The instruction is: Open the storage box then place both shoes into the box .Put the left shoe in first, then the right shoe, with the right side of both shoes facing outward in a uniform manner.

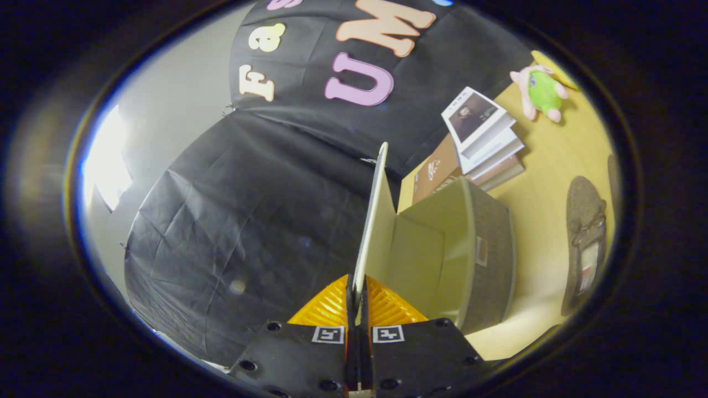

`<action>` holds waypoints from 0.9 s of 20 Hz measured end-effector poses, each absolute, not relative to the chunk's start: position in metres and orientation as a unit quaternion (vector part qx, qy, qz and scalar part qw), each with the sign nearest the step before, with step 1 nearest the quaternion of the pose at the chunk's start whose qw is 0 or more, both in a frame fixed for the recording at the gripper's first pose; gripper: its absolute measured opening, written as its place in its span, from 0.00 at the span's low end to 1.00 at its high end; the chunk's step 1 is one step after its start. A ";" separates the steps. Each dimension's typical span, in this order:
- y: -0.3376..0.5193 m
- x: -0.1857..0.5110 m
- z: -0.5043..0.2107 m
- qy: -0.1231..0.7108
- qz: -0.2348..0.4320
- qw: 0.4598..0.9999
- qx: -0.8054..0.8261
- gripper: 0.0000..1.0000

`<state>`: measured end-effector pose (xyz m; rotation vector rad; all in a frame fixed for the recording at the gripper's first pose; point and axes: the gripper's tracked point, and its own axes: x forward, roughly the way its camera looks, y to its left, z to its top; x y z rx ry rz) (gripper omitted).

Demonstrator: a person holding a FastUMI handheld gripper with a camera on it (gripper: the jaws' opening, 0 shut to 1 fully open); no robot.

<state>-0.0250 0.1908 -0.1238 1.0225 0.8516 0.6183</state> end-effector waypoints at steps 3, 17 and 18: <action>0.216 -0.022 -0.102 0.383 0.303 0.746 0.452 0.05; 0.352 -0.021 -0.077 0.349 0.362 0.800 0.328 0.05; 0.358 -0.023 -0.078 0.343 0.368 0.804 0.317 0.06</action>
